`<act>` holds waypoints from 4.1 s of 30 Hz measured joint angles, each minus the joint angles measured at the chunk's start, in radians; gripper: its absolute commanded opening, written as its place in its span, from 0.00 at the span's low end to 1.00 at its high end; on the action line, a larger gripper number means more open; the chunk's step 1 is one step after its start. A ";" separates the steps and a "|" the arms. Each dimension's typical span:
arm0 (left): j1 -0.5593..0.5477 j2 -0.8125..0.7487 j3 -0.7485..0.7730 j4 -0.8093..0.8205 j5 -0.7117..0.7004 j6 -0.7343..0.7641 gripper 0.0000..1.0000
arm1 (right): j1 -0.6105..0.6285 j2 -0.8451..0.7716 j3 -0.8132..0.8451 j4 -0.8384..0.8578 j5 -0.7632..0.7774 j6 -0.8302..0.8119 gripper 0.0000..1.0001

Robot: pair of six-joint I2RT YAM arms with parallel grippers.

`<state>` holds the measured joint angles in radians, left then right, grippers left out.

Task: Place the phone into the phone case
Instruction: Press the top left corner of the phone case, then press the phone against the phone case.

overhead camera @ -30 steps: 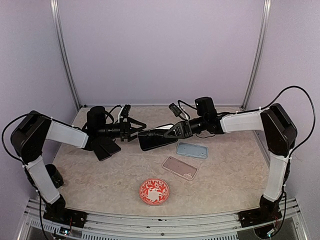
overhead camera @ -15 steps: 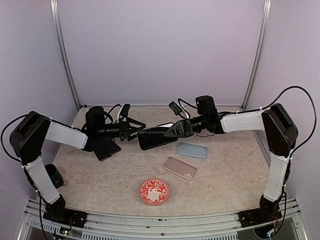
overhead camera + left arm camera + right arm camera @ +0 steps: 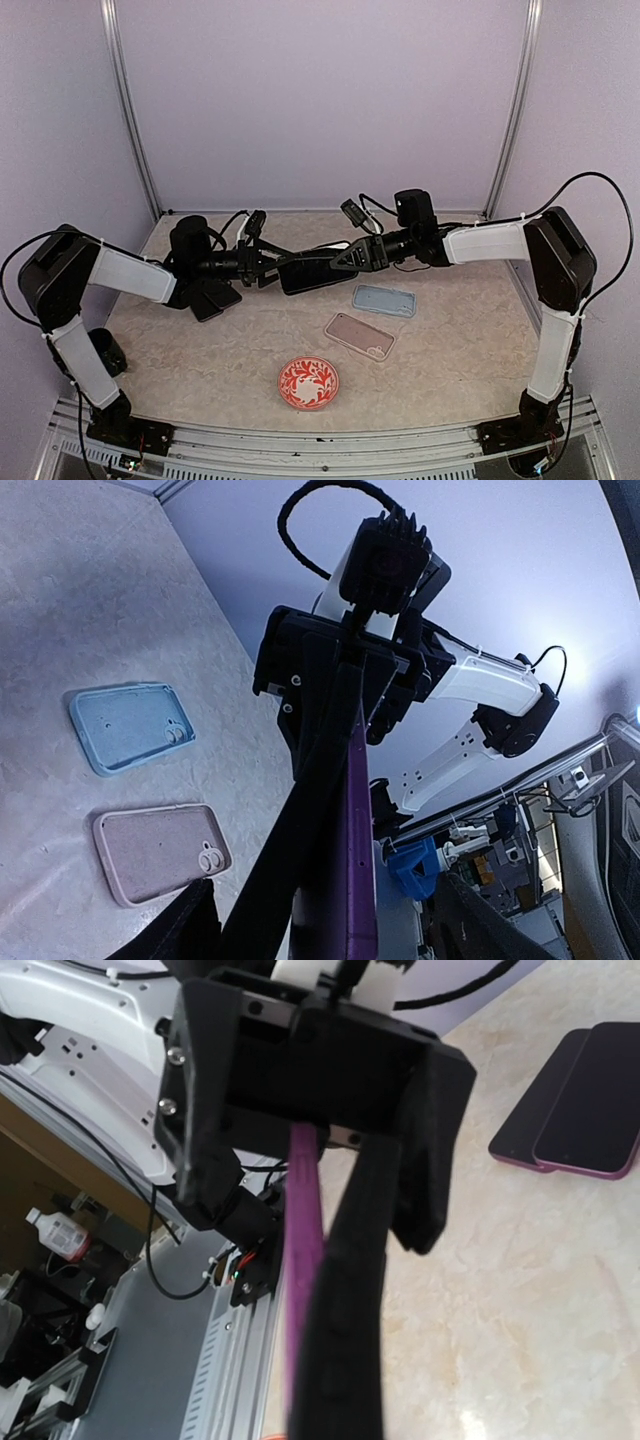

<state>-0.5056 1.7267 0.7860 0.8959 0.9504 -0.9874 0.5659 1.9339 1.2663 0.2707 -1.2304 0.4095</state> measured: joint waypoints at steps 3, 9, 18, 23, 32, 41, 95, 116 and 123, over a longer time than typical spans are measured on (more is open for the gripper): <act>0.000 -0.001 0.000 0.011 0.003 -0.008 0.64 | 0.000 0.000 0.000 0.004 0.000 0.000 0.00; 0.000 -0.001 -0.002 0.018 0.003 -0.025 0.51 | 0.000 0.000 0.000 0.006 0.000 -0.005 0.00; 0.000 0.002 -0.013 0.023 0.005 -0.044 0.34 | 0.000 0.000 0.001 -0.021 0.001 -0.050 0.00; 0.000 0.003 -0.013 0.031 0.010 -0.040 0.24 | 0.000 0.000 0.015 -0.062 0.008 -0.068 0.00; 0.000 0.010 -0.013 0.045 0.015 -0.025 0.05 | -0.001 0.000 0.028 -0.104 0.008 -0.073 0.00; 0.001 0.005 -0.002 -0.016 0.000 0.052 0.00 | -0.002 0.000 0.032 -0.113 0.011 -0.069 0.10; -0.011 -0.120 0.066 -0.372 -0.068 0.267 0.64 | -0.008 -0.027 -0.055 0.239 0.051 0.161 0.00; -0.019 -0.109 0.060 -0.355 -0.069 0.259 0.00 | -0.013 -0.092 -0.065 0.157 0.137 0.064 0.00; -0.022 -0.108 0.055 -0.337 -0.062 0.293 0.03 | -0.013 -0.122 -0.063 0.072 0.162 0.018 0.00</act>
<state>-0.5274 1.6192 0.8413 0.5587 0.8886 -0.6945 0.5533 1.8114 1.2034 0.3431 -1.0687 0.4274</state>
